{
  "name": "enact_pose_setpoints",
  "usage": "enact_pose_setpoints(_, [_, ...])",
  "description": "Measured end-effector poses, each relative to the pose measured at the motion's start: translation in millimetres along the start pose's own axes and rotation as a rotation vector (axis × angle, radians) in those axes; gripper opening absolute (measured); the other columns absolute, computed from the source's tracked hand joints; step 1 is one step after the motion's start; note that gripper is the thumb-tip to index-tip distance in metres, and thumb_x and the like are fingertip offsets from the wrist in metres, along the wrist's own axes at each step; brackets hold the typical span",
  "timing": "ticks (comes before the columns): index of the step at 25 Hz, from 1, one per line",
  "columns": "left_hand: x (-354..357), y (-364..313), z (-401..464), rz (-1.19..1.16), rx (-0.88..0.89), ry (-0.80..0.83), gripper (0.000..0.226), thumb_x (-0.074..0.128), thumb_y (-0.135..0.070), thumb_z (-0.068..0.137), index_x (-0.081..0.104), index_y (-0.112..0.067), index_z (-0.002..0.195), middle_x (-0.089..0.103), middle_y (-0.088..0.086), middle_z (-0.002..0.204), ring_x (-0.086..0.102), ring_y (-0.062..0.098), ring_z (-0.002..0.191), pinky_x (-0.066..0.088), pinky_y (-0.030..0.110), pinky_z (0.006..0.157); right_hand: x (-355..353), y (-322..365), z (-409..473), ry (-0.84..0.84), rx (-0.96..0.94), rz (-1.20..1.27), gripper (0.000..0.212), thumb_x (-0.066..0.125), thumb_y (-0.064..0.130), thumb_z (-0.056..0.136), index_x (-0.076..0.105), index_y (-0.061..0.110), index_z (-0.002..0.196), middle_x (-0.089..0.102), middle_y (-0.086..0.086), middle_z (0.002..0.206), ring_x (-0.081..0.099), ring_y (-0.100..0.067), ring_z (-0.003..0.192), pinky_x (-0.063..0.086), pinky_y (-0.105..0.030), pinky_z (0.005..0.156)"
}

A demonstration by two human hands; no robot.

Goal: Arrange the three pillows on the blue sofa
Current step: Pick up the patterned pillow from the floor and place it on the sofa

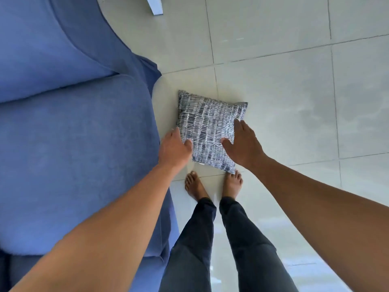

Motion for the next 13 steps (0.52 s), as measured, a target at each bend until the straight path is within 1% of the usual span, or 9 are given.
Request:
enact_pose_setpoints(3, [41, 15, 75, -0.024, -0.066, -0.008, 0.067, 0.050, -0.036, 0.108, 0.030, -0.005, 0.164, 0.038, 0.017, 0.168, 0.034, 0.035, 0.156, 0.030, 0.047, 0.125, 41, -30, 66, -0.015, 0.032, 0.033, 0.079, 0.054, 0.037, 0.108, 0.018, -0.003, 0.165, 0.025, -0.028, 0.171, 0.025, -0.045, 0.157, 0.027, -0.049, 0.125])
enact_pose_setpoints(6, [77, 33, 141, -0.048, -0.131, -0.027, 0.063, 0.050, -0.037, 0.107, 0.038, -0.004, 0.159, 0.047, 0.019, 0.162, 0.045, 0.038, 0.148, 0.039, 0.046, 0.117, 78, -58, 131, -0.015, 0.052, 0.053, 0.078, 0.056, 0.035, 0.107, 0.019, -0.005, 0.164, 0.030, -0.029, 0.168, 0.031, -0.046, 0.154, 0.030, -0.048, 0.123])
enact_pose_setpoints(8, [102, 47, 183, -0.070, -0.202, -0.032, 0.060, 0.051, -0.036, 0.106, 0.043, -0.002, 0.155, 0.052, 0.021, 0.157, 0.050, 0.040, 0.143, 0.044, 0.046, 0.110, 105, -77, 170, -0.005, 0.066, 0.048, 0.079, 0.057, 0.036, 0.106, 0.020, -0.004, 0.164, 0.030, -0.030, 0.167, 0.031, -0.047, 0.154, 0.032, -0.050, 0.122])
enact_pose_setpoints(10, [119, 58, 222, -0.139, -0.280, -0.054, 0.062, 0.052, -0.038, 0.104, 0.042, -0.001, 0.153, 0.051, 0.022, 0.156, 0.051, 0.041, 0.142, 0.044, 0.046, 0.110, 122, -97, 205, -0.029, 0.123, 0.082, 0.085, 0.060, 0.042, 0.104, 0.018, -0.001, 0.165, 0.023, -0.028, 0.171, 0.029, -0.047, 0.155, 0.030, -0.051, 0.123])
enact_pose_setpoints(11, [122, 66, 237, -0.185, -0.332, -0.079, 0.064, 0.054, -0.039, 0.103, 0.041, -0.002, 0.153, 0.051, 0.021, 0.157, 0.051, 0.041, 0.142, 0.044, 0.045, 0.112, 126, -107, 218, -0.055, 0.185, 0.138, 0.091, 0.063, 0.047, 0.101, 0.018, 0.001, 0.165, 0.024, -0.025, 0.171, 0.031, -0.045, 0.155, 0.032, -0.051, 0.124])
enact_pose_setpoints(12, [127, 75, 250, -0.254, -0.391, -0.099, 0.066, 0.057, -0.039, 0.101, 0.041, -0.002, 0.153, 0.051, 0.020, 0.157, 0.051, 0.040, 0.142, 0.045, 0.044, 0.114, 131, -120, 229, -0.071, 0.270, 0.256, 0.096, 0.069, 0.052, 0.096, 0.023, 0.003, 0.164, 0.031, -0.022, 0.168, 0.038, -0.042, 0.152, 0.036, -0.051, 0.123])
enact_pose_setpoints(13, [130, 87, 260, -0.344, -0.432, -0.111, 0.067, 0.060, -0.038, 0.099, 0.042, -0.003, 0.153, 0.053, 0.018, 0.156, 0.053, 0.037, 0.140, 0.045, 0.041, 0.113, 137, -133, 238, -0.085, 0.356, 0.451, 0.097, 0.077, 0.052, 0.090, 0.032, 0.003, 0.160, 0.044, -0.019, 0.161, 0.049, -0.037, 0.146, 0.042, -0.048, 0.120])
Point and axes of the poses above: each hand's wrist, its own z-axis towards the middle knuckle, its own x-axis out of the palm, y = z × x, the point moved 7 cm from there along z, towards the middle knuckle
